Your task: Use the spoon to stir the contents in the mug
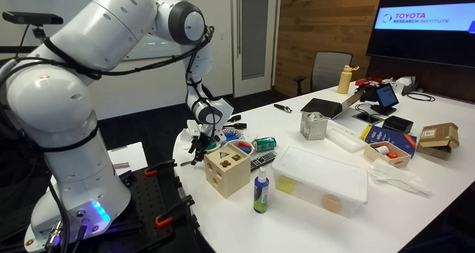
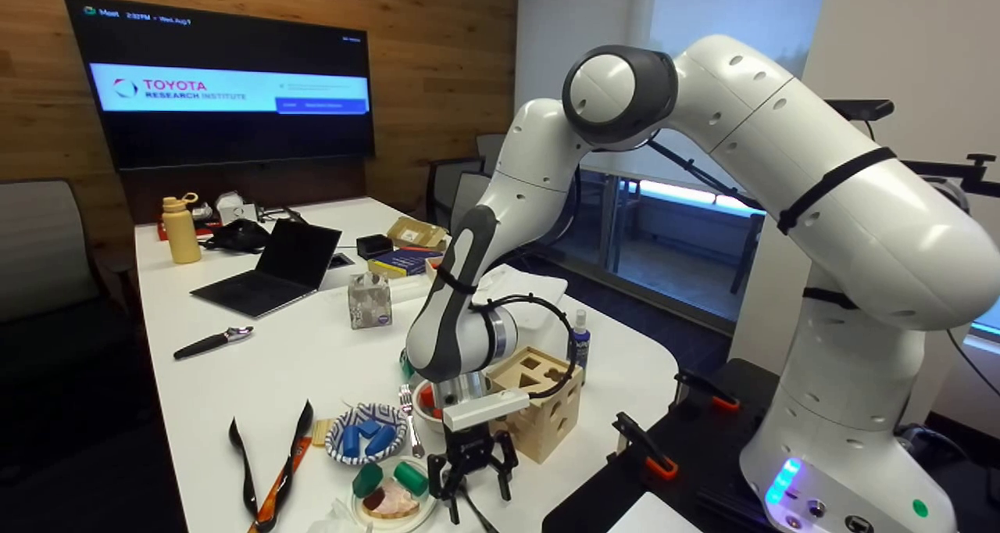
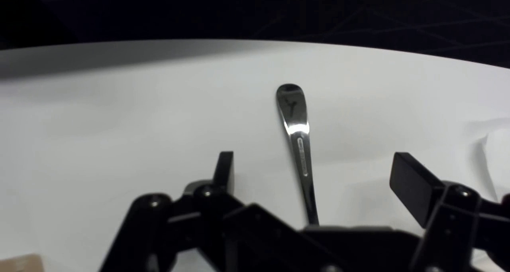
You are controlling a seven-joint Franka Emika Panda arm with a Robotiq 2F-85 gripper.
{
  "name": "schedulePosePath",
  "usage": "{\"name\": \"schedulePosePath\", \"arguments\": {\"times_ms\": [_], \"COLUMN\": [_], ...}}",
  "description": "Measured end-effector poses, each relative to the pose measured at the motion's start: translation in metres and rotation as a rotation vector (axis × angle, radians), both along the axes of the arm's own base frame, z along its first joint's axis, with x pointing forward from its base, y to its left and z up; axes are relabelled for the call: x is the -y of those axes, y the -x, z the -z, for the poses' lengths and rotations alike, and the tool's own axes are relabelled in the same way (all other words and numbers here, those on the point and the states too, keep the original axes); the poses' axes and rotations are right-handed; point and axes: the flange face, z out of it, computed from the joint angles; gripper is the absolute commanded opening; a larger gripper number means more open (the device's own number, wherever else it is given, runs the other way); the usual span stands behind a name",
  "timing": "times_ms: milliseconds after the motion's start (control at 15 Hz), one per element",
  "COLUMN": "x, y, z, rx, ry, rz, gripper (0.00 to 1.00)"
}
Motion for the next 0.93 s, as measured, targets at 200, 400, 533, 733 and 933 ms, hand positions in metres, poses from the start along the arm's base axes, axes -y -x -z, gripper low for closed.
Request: {"name": "schedulePosePath", "arguments": {"times_ms": [200,400,533,733,933], "x": [0.005,0.012,0.012,0.008,0.008], "y": [0.004,0.006,0.004,0.002,0.000], "z": [0.008,0.015,0.014,0.012,0.010], "rx": [-0.014,-0.031,-0.032,-0.028,-0.032], "ry": [0.006,0.011,0.005,-0.002,-0.003], "rz": [0.005,0.013,0.019,0.018,0.016], "gripper": [0.58,0.37,0.22,0.01,0.02]}}
